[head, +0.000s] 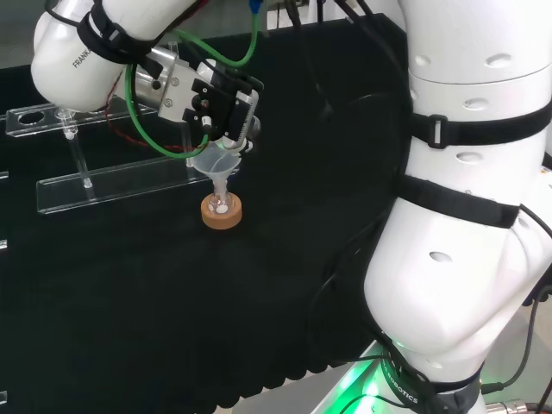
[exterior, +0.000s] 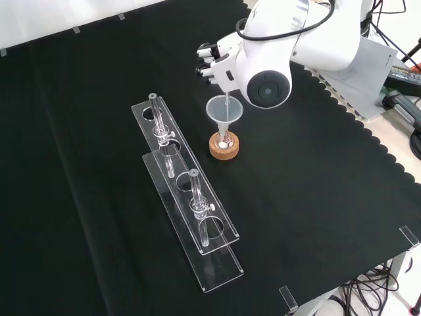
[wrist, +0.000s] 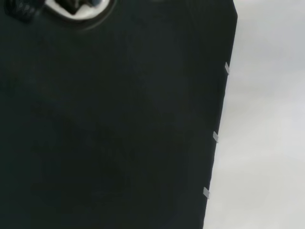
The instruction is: Pour all the NaCl from the weighing funnel into the round-bottom flask.
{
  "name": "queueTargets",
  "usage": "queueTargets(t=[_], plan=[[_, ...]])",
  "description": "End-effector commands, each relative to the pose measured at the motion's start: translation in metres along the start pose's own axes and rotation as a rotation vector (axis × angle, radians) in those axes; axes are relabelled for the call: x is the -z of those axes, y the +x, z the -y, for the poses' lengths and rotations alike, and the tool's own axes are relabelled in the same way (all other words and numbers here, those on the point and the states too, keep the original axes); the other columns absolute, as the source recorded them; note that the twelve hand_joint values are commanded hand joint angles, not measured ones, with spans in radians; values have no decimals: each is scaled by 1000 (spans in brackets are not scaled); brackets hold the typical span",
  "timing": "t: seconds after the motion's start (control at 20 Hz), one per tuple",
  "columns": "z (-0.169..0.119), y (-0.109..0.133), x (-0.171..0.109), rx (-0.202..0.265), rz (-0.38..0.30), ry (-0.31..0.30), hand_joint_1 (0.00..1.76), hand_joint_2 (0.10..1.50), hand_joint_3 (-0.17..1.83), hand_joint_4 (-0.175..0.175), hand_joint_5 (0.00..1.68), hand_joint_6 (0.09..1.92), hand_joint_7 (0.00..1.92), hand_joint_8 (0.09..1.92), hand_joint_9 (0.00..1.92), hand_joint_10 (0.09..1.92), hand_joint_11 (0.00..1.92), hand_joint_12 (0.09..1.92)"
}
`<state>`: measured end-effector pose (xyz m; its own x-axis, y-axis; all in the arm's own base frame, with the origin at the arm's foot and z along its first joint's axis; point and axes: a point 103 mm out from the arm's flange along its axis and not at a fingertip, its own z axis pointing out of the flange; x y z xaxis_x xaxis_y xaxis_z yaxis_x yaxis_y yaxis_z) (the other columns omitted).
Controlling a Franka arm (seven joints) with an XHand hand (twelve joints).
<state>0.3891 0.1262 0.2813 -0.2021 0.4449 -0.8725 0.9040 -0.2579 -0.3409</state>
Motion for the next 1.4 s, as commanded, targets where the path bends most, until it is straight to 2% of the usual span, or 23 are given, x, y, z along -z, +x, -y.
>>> queueTargets(t=[0.05,0.5,1.1,1.4], plan=[[1,-1,4,-9,17,23,1094,709,616,175,1197,794,647,642,1007,296,800,1029],[0,-2,7,-12,25,64,1099,700,621,175,1210,771,643,634,990,289,743,1050],[5,-5,13,-36,59,68,1100,699,621,175,1213,767,638,633,983,286,733,1053],[7,-6,17,-52,102,78,1100,699,621,175,1214,765,638,633,980,285,731,1053]])
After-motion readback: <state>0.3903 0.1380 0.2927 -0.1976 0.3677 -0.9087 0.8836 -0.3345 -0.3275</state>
